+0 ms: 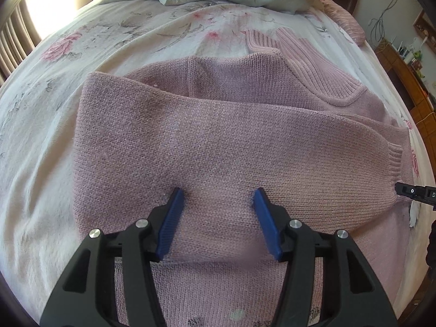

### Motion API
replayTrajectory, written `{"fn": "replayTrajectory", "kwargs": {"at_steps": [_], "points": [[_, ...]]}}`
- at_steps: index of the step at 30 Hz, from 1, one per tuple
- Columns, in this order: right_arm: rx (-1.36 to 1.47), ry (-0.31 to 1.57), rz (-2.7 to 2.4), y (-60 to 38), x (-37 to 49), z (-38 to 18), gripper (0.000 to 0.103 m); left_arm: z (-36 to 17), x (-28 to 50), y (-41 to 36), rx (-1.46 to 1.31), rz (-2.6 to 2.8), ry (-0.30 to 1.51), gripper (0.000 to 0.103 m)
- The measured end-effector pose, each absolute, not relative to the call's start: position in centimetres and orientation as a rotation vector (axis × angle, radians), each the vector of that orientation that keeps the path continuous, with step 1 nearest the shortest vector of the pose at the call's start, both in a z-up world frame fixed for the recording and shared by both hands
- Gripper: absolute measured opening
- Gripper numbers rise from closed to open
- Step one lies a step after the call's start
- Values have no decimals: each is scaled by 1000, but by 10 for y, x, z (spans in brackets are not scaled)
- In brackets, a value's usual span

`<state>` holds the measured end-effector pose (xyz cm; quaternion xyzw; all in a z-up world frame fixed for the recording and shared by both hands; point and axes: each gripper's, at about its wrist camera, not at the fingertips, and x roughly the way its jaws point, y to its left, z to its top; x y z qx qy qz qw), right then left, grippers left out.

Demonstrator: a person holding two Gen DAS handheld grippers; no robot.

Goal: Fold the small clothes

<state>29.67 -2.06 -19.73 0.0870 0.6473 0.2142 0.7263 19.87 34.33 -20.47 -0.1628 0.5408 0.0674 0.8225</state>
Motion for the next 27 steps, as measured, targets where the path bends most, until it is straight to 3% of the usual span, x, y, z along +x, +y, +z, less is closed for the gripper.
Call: {"fn": "replayTrajectory", "kwargs": {"at_steps": [4, 7, 12, 19, 27], "points": [[114, 1405, 441, -13, 296, -181, 21, -194, 201, 349, -406, 136, 1164, 55], [84, 1273, 453, -7, 302, -143, 33, -164, 208, 358, -486, 103, 1069, 55], [119, 1268, 625, 45, 357, -127, 50, -142, 274, 364, -473, 62, 1044, 59], [130, 1357, 668, 116, 428, -158, 50, -174, 350, 378, -565, 53, 1132, 60], [85, 1410, 616, 147, 460, -194, 61, -205, 390, 374, -596, 37, 1191, 62]]}}
